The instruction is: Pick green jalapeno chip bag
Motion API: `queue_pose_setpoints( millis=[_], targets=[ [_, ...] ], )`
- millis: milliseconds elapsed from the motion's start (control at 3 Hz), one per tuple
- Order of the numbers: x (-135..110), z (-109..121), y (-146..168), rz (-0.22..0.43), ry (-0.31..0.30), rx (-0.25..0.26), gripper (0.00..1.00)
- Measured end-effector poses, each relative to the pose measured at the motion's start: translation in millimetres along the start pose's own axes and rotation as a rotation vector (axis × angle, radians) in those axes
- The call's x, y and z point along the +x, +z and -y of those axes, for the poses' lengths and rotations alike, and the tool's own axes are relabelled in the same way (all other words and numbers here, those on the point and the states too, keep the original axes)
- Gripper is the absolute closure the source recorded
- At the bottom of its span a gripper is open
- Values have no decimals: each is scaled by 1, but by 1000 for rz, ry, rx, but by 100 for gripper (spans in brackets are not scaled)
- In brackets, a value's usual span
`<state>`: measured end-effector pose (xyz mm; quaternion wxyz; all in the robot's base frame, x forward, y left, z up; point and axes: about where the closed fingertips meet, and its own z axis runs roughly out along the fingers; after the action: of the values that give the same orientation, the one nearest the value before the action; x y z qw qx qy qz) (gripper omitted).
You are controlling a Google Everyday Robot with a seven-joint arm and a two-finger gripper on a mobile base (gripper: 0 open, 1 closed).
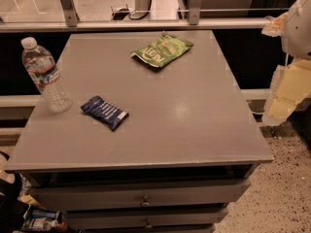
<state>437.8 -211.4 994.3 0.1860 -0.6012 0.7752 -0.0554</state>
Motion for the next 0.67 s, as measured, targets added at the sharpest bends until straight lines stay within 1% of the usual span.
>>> queue_pose_setpoints(
  millis=[333, 667],
  targets=[
    [0, 2, -1, 4, 7, 4, 0],
    [1, 8, -4, 14, 26, 13, 0]
  ],
)
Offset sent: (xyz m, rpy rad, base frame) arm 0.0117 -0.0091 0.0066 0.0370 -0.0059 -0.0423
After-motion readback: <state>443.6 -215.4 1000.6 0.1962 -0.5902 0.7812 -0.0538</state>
